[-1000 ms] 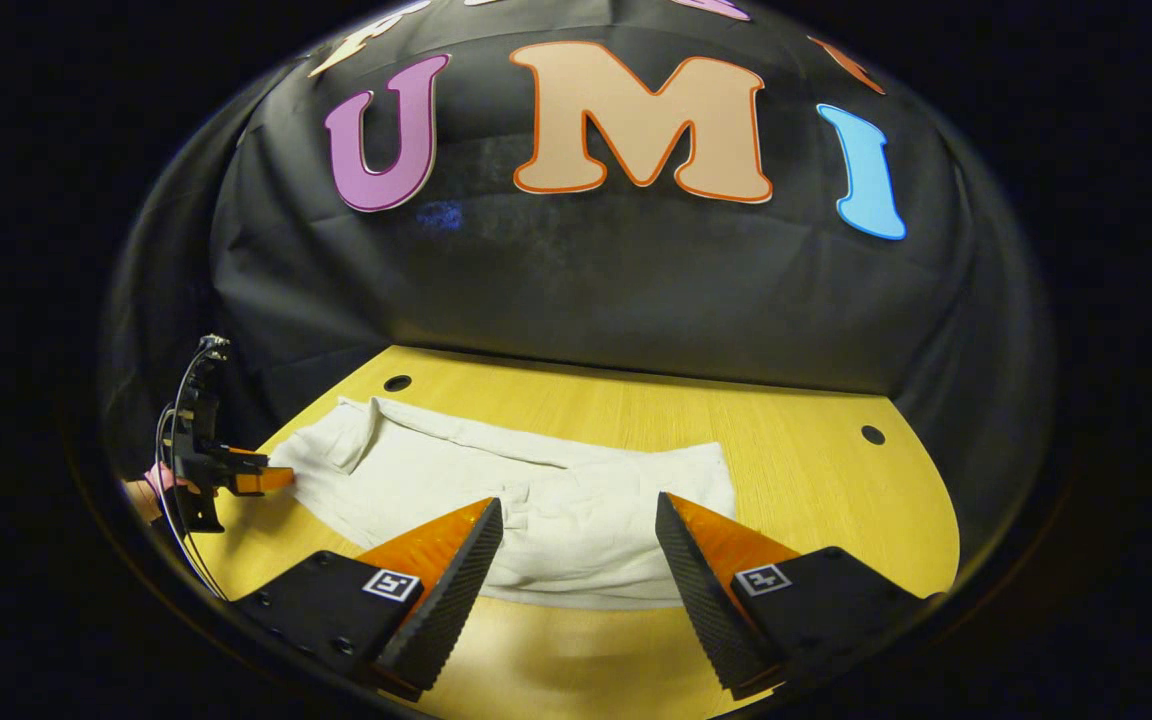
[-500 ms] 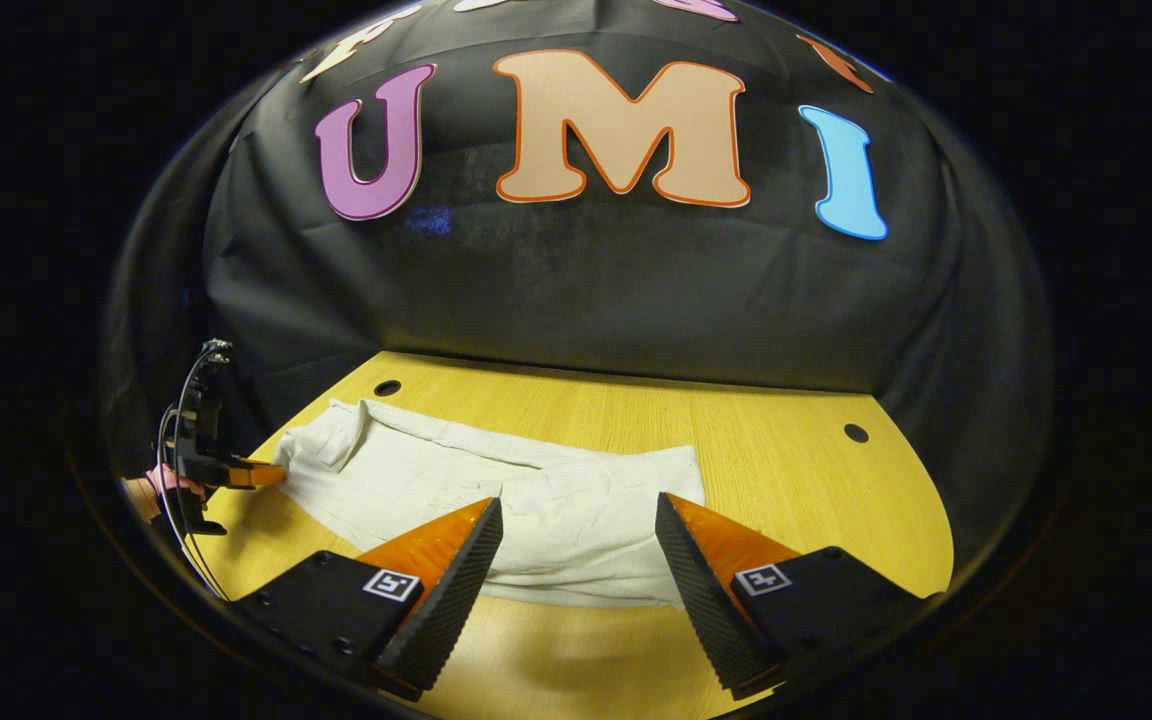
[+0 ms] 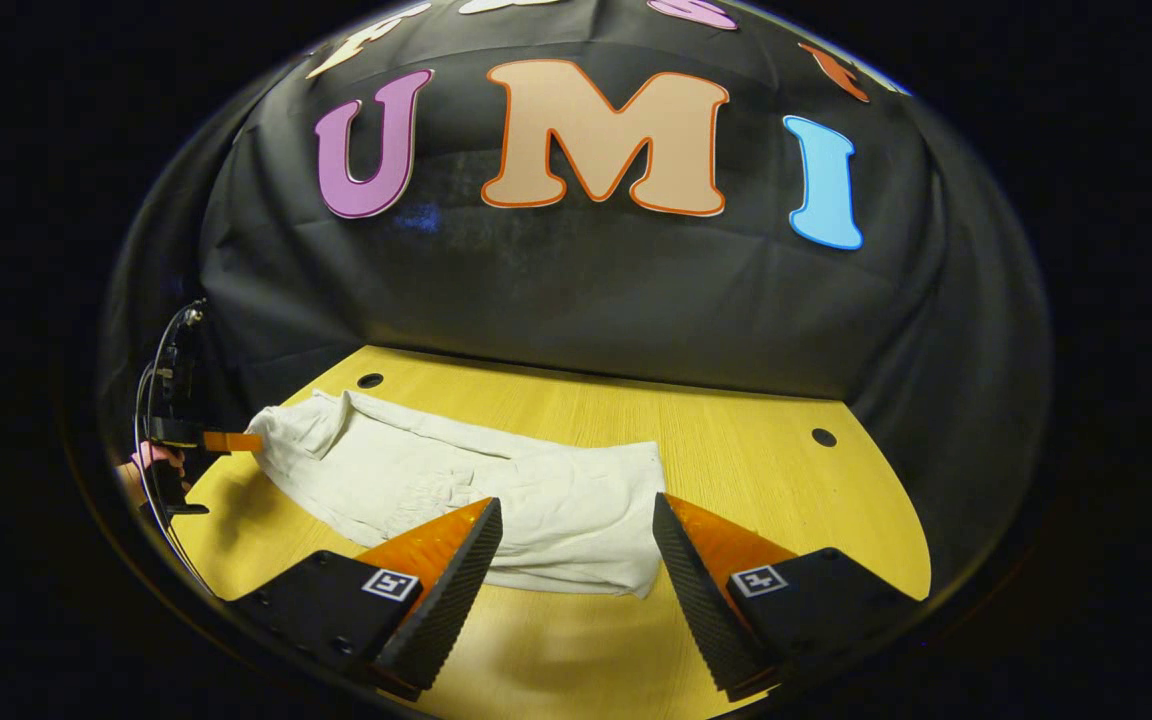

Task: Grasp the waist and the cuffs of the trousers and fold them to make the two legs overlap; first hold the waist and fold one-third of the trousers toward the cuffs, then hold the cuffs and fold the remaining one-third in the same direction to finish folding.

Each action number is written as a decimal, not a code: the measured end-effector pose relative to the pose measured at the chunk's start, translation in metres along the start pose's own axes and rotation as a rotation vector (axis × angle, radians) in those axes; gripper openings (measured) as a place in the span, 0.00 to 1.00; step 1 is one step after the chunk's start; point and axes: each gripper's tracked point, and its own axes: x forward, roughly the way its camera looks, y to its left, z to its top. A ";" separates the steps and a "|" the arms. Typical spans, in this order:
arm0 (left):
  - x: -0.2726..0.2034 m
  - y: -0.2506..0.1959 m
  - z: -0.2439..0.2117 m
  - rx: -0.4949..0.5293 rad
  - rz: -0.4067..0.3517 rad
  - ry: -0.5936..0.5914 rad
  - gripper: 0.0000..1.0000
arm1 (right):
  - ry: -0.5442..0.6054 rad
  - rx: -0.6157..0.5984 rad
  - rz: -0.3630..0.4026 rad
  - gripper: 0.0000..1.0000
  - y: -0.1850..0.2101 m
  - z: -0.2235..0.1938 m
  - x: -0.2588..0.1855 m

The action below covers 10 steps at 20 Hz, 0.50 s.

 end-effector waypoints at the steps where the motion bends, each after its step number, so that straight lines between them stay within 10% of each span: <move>1: -0.003 -0.011 0.010 -0.017 -0.013 -0.019 0.00 | -0.003 0.007 -0.003 0.99 -0.003 0.000 -0.001; 10: -0.027 -0.156 0.073 0.019 -0.211 -0.171 0.00 | -0.025 0.015 -0.027 0.97 -0.056 0.000 -0.023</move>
